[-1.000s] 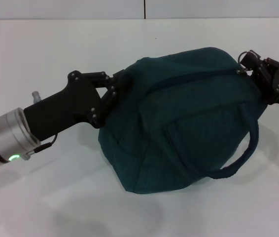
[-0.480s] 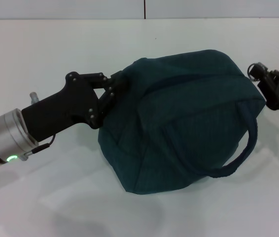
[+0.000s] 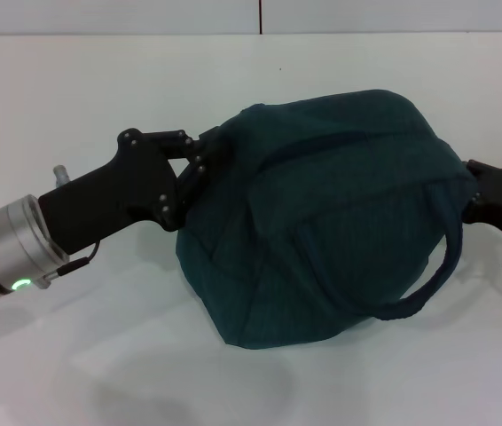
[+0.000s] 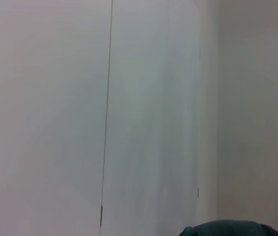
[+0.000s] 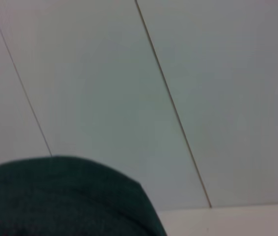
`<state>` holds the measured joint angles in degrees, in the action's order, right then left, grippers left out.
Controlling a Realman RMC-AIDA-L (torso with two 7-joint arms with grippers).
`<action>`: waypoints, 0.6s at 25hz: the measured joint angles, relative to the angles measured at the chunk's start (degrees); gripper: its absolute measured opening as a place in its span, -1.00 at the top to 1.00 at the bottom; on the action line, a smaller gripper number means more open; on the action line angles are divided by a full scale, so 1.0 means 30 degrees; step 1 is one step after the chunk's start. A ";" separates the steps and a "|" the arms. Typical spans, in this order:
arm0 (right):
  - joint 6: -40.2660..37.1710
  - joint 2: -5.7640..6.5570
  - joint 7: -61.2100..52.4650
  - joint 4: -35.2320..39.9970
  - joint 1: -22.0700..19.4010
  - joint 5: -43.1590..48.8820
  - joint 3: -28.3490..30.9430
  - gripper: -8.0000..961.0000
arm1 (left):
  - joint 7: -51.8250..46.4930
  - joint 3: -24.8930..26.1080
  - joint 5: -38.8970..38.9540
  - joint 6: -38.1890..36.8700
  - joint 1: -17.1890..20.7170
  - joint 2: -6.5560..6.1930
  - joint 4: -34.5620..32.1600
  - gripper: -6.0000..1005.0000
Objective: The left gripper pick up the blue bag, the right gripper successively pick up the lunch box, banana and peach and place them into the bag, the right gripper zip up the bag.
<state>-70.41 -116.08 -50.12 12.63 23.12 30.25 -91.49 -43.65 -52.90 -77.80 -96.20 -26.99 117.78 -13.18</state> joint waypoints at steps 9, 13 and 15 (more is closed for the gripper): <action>0.0071 0.0015 -0.0112 -0.0011 0.0061 0.0018 -0.0371 0.94 | -0.0009 0.0050 0.0141 0.0026 0.0002 0.0123 0.0000 0.81; -0.0693 0.0133 -0.0091 -0.0018 -0.0069 0.0041 -0.0612 0.94 | -0.0044 0.0079 0.0603 0.0042 0.0081 0.0152 0.0151 0.80; -0.1194 0.0166 0.0109 -0.0020 -0.0219 0.0054 -0.0705 0.90 | -0.0153 0.0085 0.0974 0.0044 0.0224 0.0184 0.0175 0.79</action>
<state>-73.99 -115.58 -49.79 12.56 22.47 30.41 -93.60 -44.11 -52.64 -74.88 -96.07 -26.32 118.33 -12.65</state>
